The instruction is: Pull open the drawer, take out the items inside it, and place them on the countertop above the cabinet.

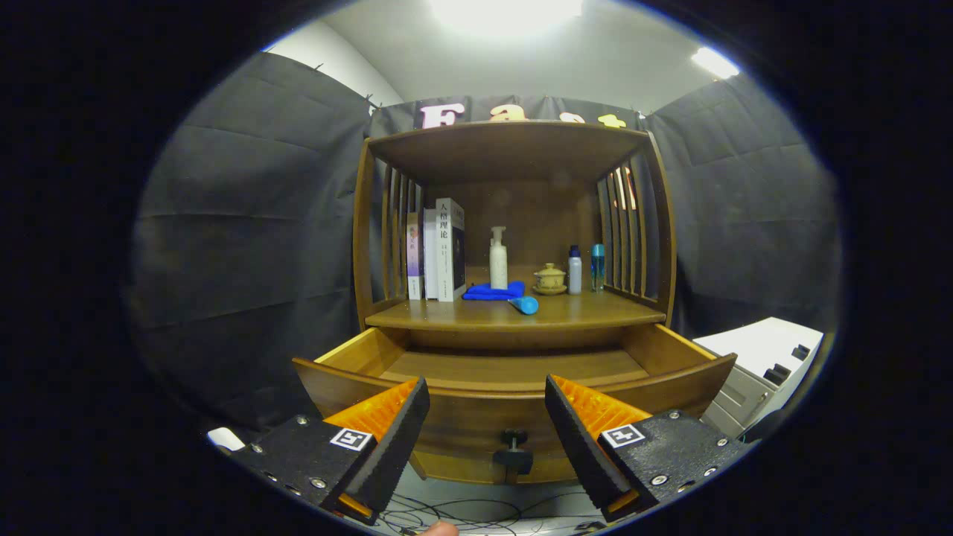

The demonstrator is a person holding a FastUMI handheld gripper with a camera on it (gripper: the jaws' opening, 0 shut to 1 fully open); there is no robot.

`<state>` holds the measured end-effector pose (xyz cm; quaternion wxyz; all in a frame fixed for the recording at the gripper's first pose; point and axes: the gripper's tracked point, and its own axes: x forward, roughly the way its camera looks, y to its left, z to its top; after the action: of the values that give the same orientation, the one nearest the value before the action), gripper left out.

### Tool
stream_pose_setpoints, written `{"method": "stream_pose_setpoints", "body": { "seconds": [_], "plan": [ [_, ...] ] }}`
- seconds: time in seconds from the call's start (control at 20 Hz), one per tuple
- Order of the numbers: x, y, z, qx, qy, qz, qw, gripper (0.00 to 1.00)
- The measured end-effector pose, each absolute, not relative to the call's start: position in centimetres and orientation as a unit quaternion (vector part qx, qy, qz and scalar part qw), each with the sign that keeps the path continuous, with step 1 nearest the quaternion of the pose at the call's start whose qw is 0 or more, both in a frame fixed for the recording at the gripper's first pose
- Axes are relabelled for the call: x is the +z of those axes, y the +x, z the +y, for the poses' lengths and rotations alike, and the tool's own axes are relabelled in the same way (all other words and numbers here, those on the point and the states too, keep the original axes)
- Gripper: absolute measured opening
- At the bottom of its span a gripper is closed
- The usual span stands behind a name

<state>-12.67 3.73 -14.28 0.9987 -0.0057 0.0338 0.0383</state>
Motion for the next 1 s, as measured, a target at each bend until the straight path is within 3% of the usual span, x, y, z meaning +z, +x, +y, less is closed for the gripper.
{"method": "stream_pose_setpoints", "body": {
  "seconds": [1.0],
  "plan": [
    [-19.2, -10.4, 1.7, 0.003, -0.013, 0.06, 0.998, 0.96]
  ]
}}
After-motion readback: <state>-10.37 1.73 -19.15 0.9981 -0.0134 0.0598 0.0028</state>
